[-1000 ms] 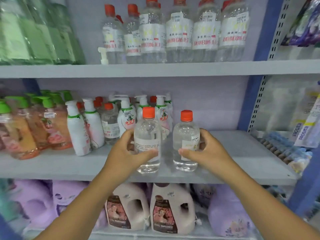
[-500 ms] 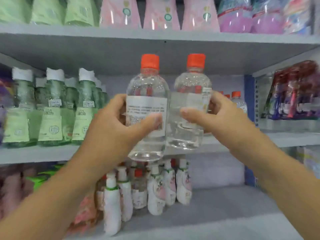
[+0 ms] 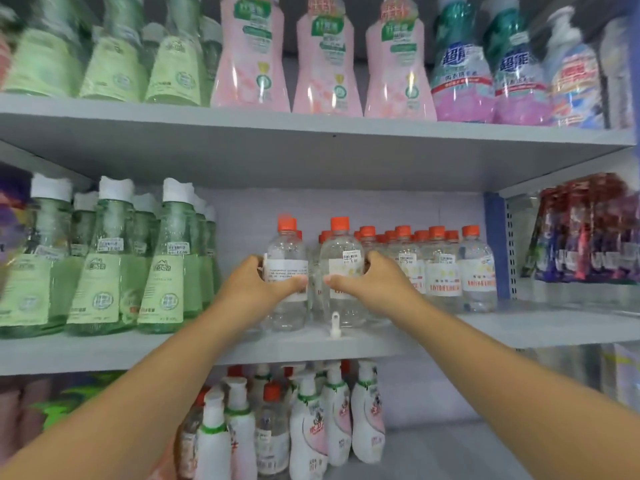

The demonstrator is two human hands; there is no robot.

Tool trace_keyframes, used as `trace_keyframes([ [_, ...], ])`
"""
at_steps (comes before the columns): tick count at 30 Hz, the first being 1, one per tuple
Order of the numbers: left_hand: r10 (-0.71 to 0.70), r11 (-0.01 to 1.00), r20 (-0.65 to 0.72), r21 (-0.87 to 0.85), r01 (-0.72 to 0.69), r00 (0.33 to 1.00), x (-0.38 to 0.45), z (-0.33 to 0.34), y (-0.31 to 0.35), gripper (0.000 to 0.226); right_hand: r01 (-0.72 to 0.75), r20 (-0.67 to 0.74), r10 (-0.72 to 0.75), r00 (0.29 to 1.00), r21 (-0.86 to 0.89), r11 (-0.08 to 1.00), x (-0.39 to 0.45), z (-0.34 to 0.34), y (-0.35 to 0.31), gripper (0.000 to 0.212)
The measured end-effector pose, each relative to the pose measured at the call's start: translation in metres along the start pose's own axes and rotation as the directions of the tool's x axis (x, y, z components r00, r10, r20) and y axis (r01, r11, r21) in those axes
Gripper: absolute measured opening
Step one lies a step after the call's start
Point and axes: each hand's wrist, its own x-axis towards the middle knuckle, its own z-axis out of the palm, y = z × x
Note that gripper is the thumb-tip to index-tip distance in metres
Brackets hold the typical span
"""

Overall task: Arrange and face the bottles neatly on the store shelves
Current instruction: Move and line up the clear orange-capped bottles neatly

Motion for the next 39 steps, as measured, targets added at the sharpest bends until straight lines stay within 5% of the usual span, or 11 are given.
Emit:
trace_keyframes([
  [5,-0.004,1.0,0.019,0.01,0.004,1.0,0.013,0.011,-0.008,0.059,0.02,0.014,-0.018,1.0,-0.163,0.986,0.012,0.008,0.008,0.055],
  [10,-0.033,0.986,0.126,0.166,0.012,0.991,0.03,0.01,-0.003,0.065,0.094,0.023,-0.1,0.995,-0.599,0.795,0.028,0.006,0.004,0.075],
  [17,-0.099,0.922,0.173,0.386,0.025,0.98,0.049,0.021,0.008,0.077,0.176,0.008,-0.28,0.96,-0.794,0.582,0.041,-0.005,-0.007,0.102],
  [21,-0.106,0.931,0.22,0.365,0.019,0.97,0.057,0.019,-0.002,0.085,0.182,-0.035,-0.407,0.913,-0.857,0.482,0.053,0.014,-0.005,0.111],
  [26,-0.071,0.995,0.284,0.092,0.047,0.956,0.053,0.014,-0.021,0.056,0.223,-0.019,-0.467,0.884,-0.861,0.457,0.064,0.017,0.006,0.108],
  [30,-0.06,0.998,0.302,0.052,0.047,0.952,0.056,0.014,-0.028,0.061,0.325,0.042,-0.489,0.871,-0.795,0.511,0.077,-0.009,0.002,0.081],
  [34,-0.04,0.997,0.282,0.075,0.019,0.958,0.058,0.017,-0.029,0.06,0.321,-0.026,-0.415,0.909,-0.593,0.739,0.104,-0.039,-0.013,0.046],
  [39,-0.031,0.997,0.253,0.076,0.012,0.967,0.058,0.019,-0.032,0.069,0.295,0.238,-0.203,0.95,-0.465,0.835,0.12,-0.026,-0.018,0.044],
])
